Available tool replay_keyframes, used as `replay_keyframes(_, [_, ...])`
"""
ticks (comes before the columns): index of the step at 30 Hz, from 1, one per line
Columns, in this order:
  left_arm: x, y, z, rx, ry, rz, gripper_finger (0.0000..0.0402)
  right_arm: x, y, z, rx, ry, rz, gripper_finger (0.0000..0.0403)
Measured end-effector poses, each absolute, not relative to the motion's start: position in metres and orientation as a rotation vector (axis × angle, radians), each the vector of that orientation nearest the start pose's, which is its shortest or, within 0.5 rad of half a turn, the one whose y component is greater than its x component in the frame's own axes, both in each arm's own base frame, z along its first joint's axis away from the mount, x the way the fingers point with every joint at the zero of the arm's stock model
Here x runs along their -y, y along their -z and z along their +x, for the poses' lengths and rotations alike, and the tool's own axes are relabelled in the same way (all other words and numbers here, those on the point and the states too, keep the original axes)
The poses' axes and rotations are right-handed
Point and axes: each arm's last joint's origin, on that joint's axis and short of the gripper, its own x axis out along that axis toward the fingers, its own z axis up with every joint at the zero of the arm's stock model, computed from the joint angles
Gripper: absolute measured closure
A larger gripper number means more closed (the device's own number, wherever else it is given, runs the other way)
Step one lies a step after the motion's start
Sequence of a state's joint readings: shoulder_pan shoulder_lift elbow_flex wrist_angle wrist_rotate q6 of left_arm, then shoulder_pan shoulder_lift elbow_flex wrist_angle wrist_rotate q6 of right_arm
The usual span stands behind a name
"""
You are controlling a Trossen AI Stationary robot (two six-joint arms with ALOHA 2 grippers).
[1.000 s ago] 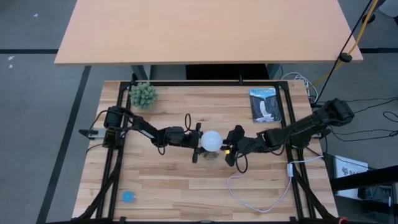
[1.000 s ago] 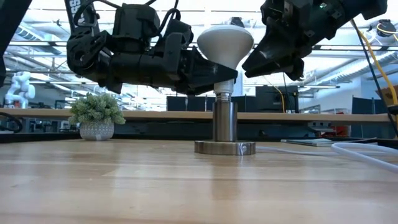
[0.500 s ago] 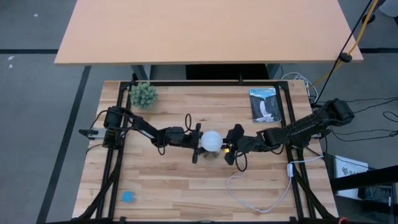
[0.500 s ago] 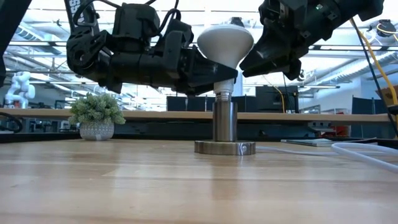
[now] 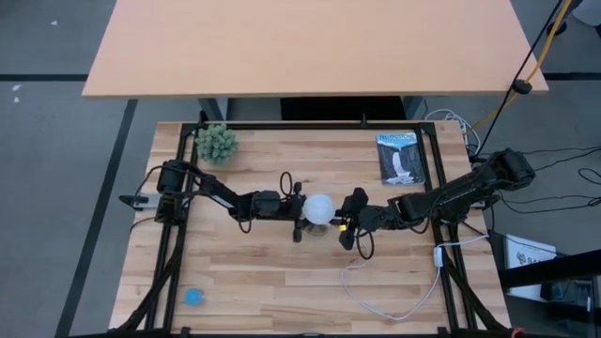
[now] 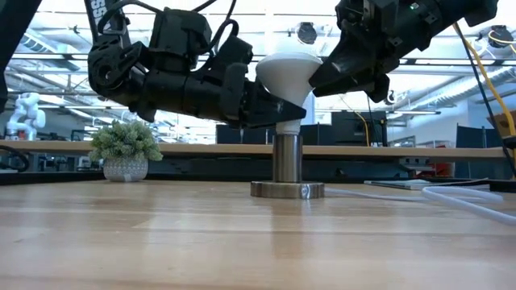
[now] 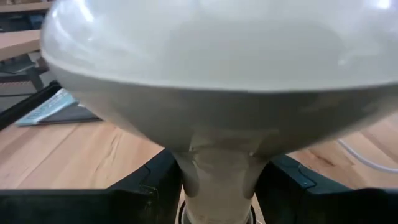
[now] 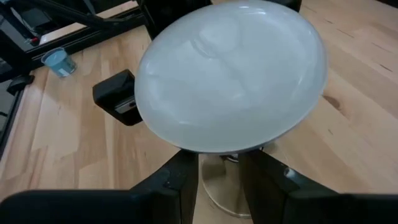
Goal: Screw lightbulb
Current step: Insert the white light bulb into the gold lamp
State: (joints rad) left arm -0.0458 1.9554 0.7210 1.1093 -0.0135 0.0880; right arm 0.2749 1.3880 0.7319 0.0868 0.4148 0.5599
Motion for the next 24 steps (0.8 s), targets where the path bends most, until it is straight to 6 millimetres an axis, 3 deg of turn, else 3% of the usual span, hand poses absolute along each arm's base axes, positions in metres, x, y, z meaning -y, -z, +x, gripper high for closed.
replay_keyframes(24, [0.0191, -0.124, 0.3525, -0.092, 0.047, 0.081, 0.023, -0.0658, -0.2104, 0.2746, -0.479, 0.281, 0.355, 0.0296])
